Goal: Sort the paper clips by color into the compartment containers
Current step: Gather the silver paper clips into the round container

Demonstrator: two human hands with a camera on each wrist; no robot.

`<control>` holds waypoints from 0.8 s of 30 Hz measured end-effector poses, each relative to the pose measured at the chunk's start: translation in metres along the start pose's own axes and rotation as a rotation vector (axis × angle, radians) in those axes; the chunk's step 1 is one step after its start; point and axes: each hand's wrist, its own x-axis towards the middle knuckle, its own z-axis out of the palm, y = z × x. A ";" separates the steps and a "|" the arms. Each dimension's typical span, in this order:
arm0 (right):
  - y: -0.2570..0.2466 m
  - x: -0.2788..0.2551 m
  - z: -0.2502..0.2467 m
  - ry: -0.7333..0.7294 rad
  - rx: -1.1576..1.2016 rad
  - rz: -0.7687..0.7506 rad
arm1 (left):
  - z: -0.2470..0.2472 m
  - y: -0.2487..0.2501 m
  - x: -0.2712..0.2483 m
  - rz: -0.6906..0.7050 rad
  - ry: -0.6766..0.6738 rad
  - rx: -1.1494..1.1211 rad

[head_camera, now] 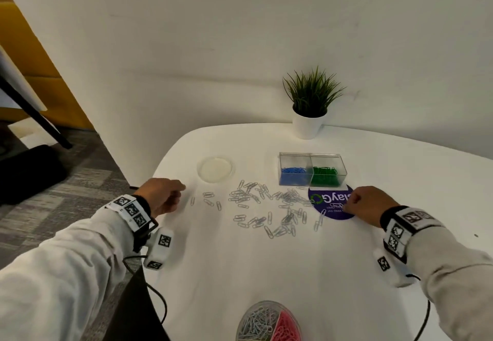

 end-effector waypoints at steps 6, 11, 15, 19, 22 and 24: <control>-0.007 0.000 0.008 -0.016 -0.117 0.012 | 0.013 -0.010 0.008 0.285 0.067 0.939; 0.000 -0.011 0.004 -0.066 -0.174 0.067 | 0.028 -0.012 -0.003 0.440 0.108 1.215; -0.027 -0.052 -0.008 -0.051 -0.099 -0.061 | 0.031 -0.011 -0.020 0.459 0.045 1.356; -0.087 -0.131 -0.002 -0.129 -0.045 -0.432 | 0.029 -0.003 -0.043 0.399 -0.061 1.298; -0.126 -0.180 0.014 -0.249 -0.124 -0.710 | 0.035 0.004 -0.077 0.374 -0.217 1.130; -0.139 -0.196 0.028 -0.266 -0.216 -0.812 | 0.038 0.007 -0.103 0.368 -0.353 1.063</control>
